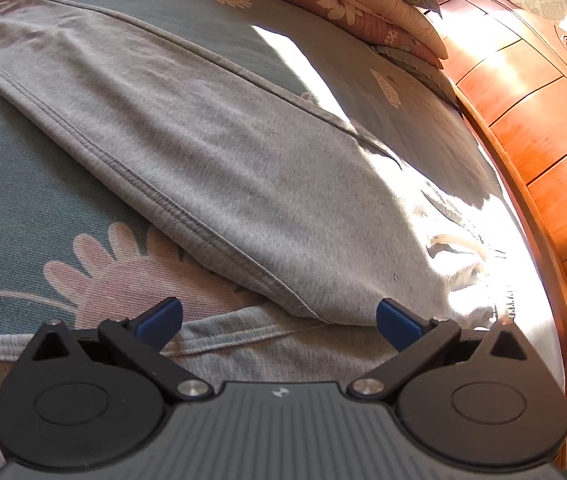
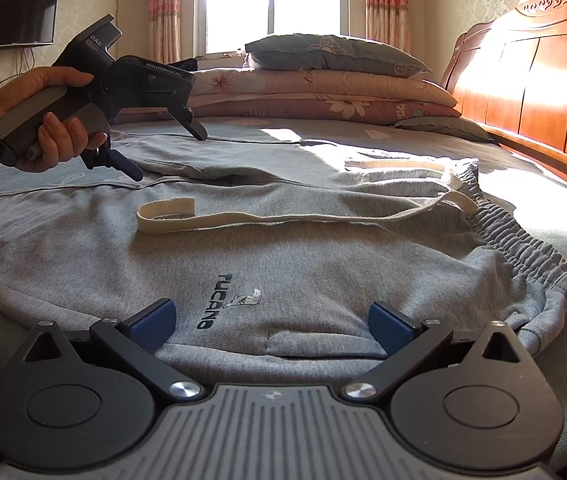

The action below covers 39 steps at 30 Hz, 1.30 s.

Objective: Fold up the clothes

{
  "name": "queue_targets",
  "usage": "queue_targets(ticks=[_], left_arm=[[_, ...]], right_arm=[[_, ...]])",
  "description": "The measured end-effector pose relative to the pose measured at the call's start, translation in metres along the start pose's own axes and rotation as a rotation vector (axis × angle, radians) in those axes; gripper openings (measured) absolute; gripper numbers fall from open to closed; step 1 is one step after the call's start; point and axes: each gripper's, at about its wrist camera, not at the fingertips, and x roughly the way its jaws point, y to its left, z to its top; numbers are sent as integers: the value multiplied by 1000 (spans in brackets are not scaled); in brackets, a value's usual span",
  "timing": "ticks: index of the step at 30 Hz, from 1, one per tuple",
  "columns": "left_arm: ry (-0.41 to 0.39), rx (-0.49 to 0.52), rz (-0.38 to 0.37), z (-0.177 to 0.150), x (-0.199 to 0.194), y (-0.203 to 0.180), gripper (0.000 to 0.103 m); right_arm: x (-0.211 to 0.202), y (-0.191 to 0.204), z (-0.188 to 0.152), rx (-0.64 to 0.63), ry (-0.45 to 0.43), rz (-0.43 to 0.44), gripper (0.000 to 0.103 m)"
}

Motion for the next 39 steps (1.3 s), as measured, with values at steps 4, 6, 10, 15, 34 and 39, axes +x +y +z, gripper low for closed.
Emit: queue_targets(ticks=[4, 6, 10, 15, 34, 39], left_arm=[[-16, 31, 29, -4, -31, 15, 102], [-15, 9, 39, -7, -41, 29, 102], [10, -95, 10, -15, -43, 61, 102], [-27, -128, -5, -20, -36, 78, 102], [-136, -113, 90, -49, -146, 113, 102], [-115, -84, 116, -89, -121, 105, 102]], right_arm=[[0, 0, 0, 0, 0, -1, 103], [0, 0, 0, -1, 0, -2, 103], [0, 0, 0, -1, -2, -3, 103], [0, 1, -1, -2, -7, -7, 103], [-1, 2, -2, -1, -21, -18, 103], [-1, 3, -4, 2, -31, -26, 103]])
